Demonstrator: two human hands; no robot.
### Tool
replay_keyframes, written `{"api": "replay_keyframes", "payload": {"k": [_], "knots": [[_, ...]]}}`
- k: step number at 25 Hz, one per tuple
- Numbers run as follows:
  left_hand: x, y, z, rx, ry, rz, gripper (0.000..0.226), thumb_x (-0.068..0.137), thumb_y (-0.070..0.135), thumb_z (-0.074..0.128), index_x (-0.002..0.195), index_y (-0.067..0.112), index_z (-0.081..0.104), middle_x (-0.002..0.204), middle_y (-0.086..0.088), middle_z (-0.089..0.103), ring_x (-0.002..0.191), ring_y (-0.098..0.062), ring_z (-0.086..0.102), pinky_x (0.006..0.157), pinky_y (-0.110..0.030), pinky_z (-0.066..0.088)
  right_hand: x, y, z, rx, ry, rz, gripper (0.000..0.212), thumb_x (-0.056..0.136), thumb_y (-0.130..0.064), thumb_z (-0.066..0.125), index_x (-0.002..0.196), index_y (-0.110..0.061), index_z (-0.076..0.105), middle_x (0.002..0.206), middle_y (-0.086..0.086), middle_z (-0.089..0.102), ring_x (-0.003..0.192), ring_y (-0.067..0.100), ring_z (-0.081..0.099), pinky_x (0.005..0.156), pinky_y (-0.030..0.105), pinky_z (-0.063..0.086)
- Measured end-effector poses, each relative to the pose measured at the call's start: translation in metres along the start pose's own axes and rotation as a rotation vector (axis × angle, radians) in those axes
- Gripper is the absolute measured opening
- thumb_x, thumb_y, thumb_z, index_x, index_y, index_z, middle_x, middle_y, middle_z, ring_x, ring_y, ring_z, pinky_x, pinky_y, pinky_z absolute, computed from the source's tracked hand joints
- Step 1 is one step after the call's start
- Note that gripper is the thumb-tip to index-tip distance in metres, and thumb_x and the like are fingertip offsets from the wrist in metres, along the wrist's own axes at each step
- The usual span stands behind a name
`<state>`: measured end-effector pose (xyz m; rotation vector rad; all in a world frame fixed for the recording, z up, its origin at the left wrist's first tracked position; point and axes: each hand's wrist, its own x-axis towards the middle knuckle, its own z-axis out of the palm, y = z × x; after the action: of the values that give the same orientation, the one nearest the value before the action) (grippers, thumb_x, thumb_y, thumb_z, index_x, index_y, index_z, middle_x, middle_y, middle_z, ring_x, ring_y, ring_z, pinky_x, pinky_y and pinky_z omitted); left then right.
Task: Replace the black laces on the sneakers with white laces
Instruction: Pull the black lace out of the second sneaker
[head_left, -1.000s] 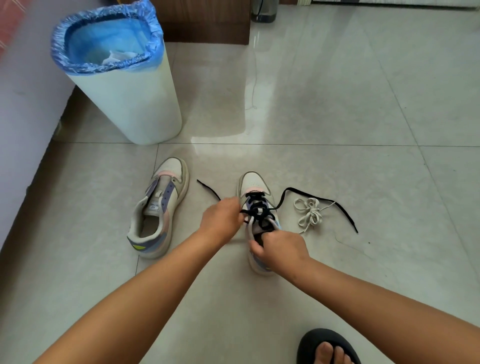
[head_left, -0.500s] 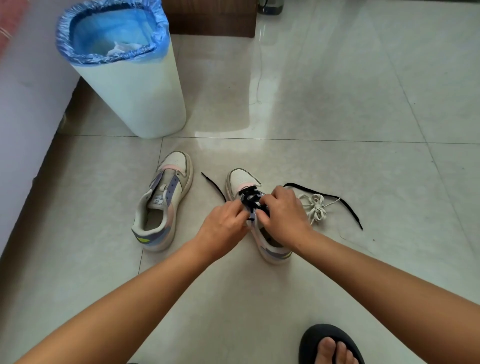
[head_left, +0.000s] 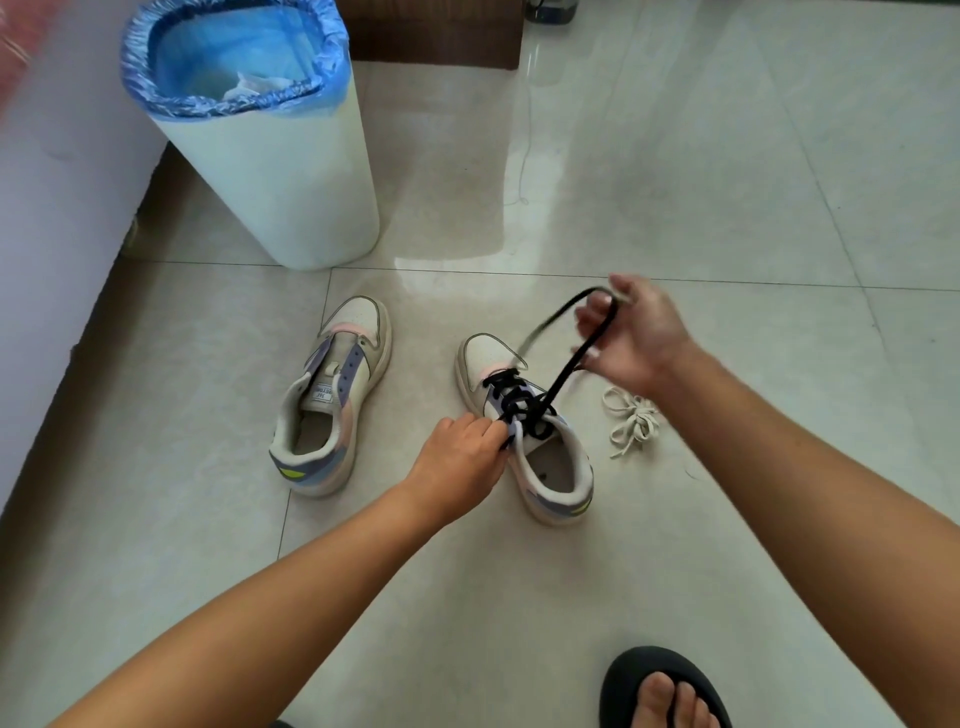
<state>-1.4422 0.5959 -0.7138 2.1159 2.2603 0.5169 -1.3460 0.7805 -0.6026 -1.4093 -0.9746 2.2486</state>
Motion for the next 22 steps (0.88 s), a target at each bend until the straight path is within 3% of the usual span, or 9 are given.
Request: {"api": "replay_keyframes", "payload": {"k": [1, 4, 7, 9, 11, 14, 17, 20, 22], "knots": [[0.0, 0.002, -0.001, 0.008, -0.026, -0.016, 0.027, 0.082, 0.026, 0.041, 0.07, 0.013, 0.061, 0.059, 0.001, 0.057, 0.05, -0.023, 0.052, 0.046, -0.026, 0.033, 0.001, -0.009, -0.006, -0.114, 0.094, -0.055, 0.036, 0.094, -0.037, 0.039, 0.066, -0.02, 0.054, 0.073, -0.004, 0.055, 0.079, 0.014, 0.05, 0.074, 0.035, 0.035], [0.003, 0.006, -0.001, 0.012, -0.047, -0.017, 0.029, 0.083, 0.027, 0.039, 0.072, 0.014, 0.062, 0.059, 0.002, 0.058, 0.05, -0.022, 0.053, 0.048, -0.026, 0.035, -0.004, 0.016, -0.027, -1.022, 0.351, -0.216, 0.024, 0.091, -0.031, 0.052, 0.106, -0.013, 0.055, 0.107, 0.008, 0.059, 0.105, 0.03, 0.055, 0.086, 0.038, 0.045], [0.006, 0.008, -0.005, 0.025, -0.102, 0.008, 0.018, 0.079, 0.026, 0.049, 0.072, 0.018, 0.064, 0.058, 0.004, 0.058, 0.05, -0.022, 0.054, 0.048, -0.025, 0.036, -0.041, 0.081, -0.019, -1.58, 0.07, -0.261, 0.024, 0.09, -0.038, 0.05, 0.102, -0.017, 0.048, 0.101, 0.006, 0.06, 0.094, 0.027, 0.058, 0.068, 0.03, 0.038], [0.009, 0.011, -0.008, 0.023, -0.132, 0.051, 0.01, 0.067, 0.018, 0.072, 0.071, 0.019, 0.063, 0.058, 0.005, 0.057, 0.05, -0.02, 0.055, 0.048, -0.023, 0.034, -0.052, 0.113, -0.01, -1.866, -0.039, -0.341, 0.034, 0.094, -0.044, 0.043, 0.107, -0.014, 0.049, 0.105, 0.006, 0.063, 0.099, 0.027, 0.06, 0.067, 0.032, 0.036], [0.007, 0.01, -0.011, 0.04, -0.148, 0.14, 0.025, 0.058, 0.009, 0.078, 0.072, 0.019, 0.06, 0.062, 0.003, 0.056, 0.054, -0.02, 0.054, 0.049, -0.025, 0.032, -0.044, 0.12, -0.013, -1.979, 0.03, -0.462, 0.037, 0.098, -0.043, 0.035, 0.111, -0.012, 0.051, 0.106, 0.008, 0.066, 0.098, 0.029, 0.063, 0.064, 0.031, 0.035], [0.003, -0.025, -0.028, 0.198, -0.127, 0.301, 0.019, 0.063, 0.009, 0.056, 0.078, 0.02, 0.06, 0.084, -0.007, 0.06, 0.075, -0.025, 0.051, 0.063, -0.032, 0.031, -0.031, 0.109, -0.029, -1.948, 0.135, -0.58, 0.028, 0.095, -0.037, 0.047, 0.101, -0.012, 0.059, 0.091, 0.008, 0.07, 0.09, 0.026, 0.066, 0.057, 0.027, 0.031], [-0.004, -0.057, -0.044, 0.376, -0.229, 0.298, 0.027, 0.053, 0.006, 0.059, 0.078, 0.017, 0.065, 0.092, -0.013, 0.056, 0.079, -0.027, 0.047, 0.065, -0.034, 0.034, -0.023, 0.108, -0.048, -1.962, 0.145, -0.896, 0.028, 0.067, -0.03, 0.08, 0.06, -0.014, 0.059, 0.045, -0.001, 0.057, 0.044, 0.018, 0.06, 0.041, 0.018, 0.019], [0.003, -0.022, -0.037, 0.34, -0.268, 0.241, 0.022, 0.065, 0.017, 0.047, 0.079, 0.013, 0.063, 0.095, -0.013, 0.052, 0.082, -0.029, 0.05, 0.065, -0.036, 0.033, -0.014, 0.117, -0.054, -1.936, 0.146, -1.018, 0.029, 0.077, -0.032, 0.048, 0.054, -0.014, 0.053, 0.039, -0.001, 0.051, 0.031, 0.018, 0.05, 0.036, 0.017, 0.025], [0.016, 0.011, -0.029, 0.284, -0.323, 0.214, 0.015, 0.069, 0.024, 0.05, 0.066, 0.014, 0.061, 0.077, -0.008, 0.056, 0.071, -0.026, 0.056, 0.065, -0.035, 0.031, -0.013, 0.124, -0.053, -1.89, 0.181, -1.105, 0.029, 0.076, -0.03, 0.04, 0.055, -0.014, 0.052, 0.039, -0.001, 0.051, 0.031, 0.02, 0.05, 0.035, 0.018, 0.029]]}}
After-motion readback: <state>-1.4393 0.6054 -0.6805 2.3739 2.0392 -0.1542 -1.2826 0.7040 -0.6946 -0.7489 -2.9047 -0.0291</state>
